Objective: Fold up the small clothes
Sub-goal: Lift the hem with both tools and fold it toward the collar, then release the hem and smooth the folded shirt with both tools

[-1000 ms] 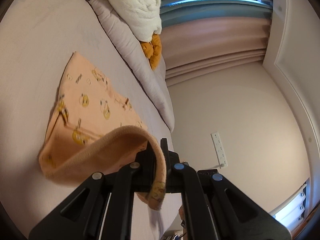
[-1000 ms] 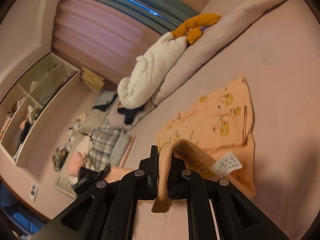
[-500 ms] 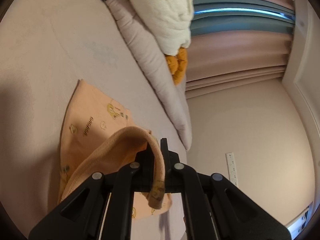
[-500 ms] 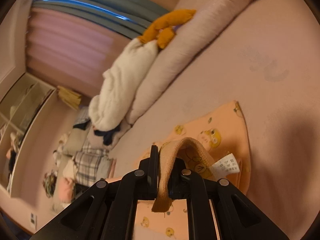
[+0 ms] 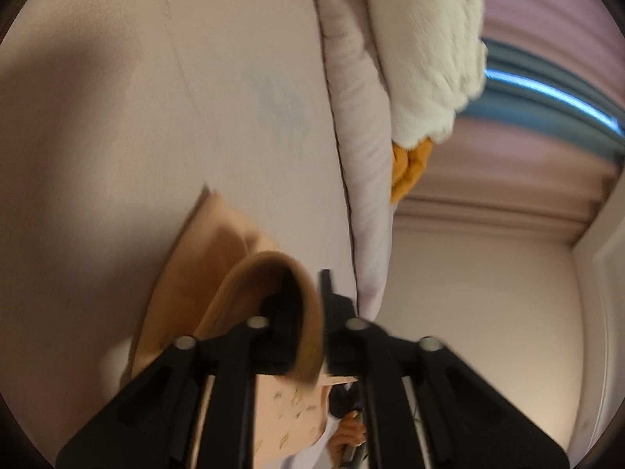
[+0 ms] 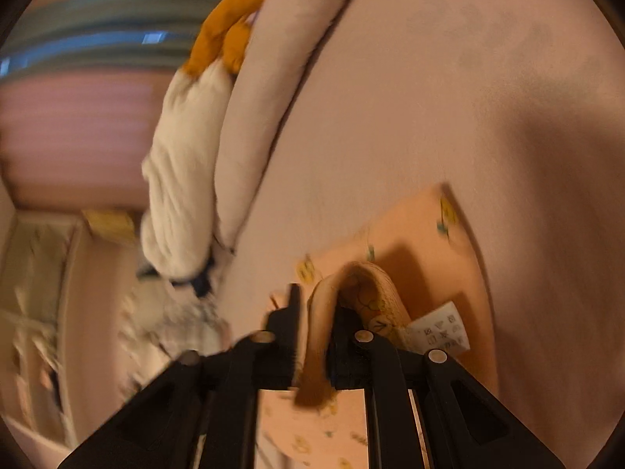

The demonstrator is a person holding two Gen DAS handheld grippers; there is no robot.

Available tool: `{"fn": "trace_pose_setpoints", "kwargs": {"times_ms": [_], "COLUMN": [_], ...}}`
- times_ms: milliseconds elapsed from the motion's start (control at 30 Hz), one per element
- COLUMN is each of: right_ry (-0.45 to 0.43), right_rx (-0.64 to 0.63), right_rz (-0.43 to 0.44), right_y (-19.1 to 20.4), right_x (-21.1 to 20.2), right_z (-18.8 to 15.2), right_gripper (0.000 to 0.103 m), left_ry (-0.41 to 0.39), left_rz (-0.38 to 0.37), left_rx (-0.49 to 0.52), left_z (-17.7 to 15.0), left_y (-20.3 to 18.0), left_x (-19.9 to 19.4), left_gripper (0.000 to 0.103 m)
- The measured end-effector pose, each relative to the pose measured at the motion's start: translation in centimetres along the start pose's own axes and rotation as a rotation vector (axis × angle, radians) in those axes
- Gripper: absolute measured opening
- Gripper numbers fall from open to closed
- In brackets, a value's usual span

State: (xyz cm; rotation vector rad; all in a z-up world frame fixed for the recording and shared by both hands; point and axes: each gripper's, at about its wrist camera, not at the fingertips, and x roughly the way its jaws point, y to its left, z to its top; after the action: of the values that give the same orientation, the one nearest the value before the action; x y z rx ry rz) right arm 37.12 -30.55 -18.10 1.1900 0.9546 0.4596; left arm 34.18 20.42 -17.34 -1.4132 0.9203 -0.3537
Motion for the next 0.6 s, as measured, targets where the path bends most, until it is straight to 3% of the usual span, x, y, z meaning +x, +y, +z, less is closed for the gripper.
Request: {"fn": "trace_pose_setpoints", "kwargs": {"times_ms": [33,67,100,167,300,367,433,533,600], "right_ry": [-0.03,-0.053,-0.071,-0.113,-0.18,-0.142,-0.07,0.067,0.129], "right_rx": [0.036,0.054,0.062,0.049,-0.031,-0.11,-0.246,-0.489,-0.566], "right_rz": [-0.005,-0.008,-0.001,0.003,0.006,0.027,-0.03,-0.16,-0.214], "right_y": [-0.5,-0.8,-1.0,-1.2,-0.4,0.7,2.6,5.2,5.7], "right_x": [-0.2,-0.4,-0.7,-2.0,-4.8,-5.5,-5.5,-3.6,-1.9], "right_z": [0.4,0.6,0.7,1.0,0.5,-0.4,-1.8,-5.6,-7.2], "right_gripper": [0.043,0.052,0.052,0.052,0.052,0.052,0.052,0.052,0.041], "left_ry": [-0.015,-0.049,-0.064,-0.077,-0.103,-0.068,-0.02,0.122,0.21], "left_rz": [0.021,0.048,0.043,0.035,0.073,0.087,0.127,0.197,0.235], "left_rx": [-0.006,-0.019,-0.032,-0.049,0.088,0.17,0.262,0.421,0.49], "left_z": [0.4,0.7,1.1,1.9,1.8,0.8,-0.6,-3.9,-6.3], "left_y": [0.0,0.1,0.2,0.0,-1.8,-2.7,-3.6,-4.8,-4.7], "left_x": [0.0,-0.5,-0.8,-1.7,-4.2,-5.1,-5.2,-3.4,-1.8], "left_gripper": [0.032,0.043,0.049,0.049,0.049,0.049,0.049,0.049,0.049]}}
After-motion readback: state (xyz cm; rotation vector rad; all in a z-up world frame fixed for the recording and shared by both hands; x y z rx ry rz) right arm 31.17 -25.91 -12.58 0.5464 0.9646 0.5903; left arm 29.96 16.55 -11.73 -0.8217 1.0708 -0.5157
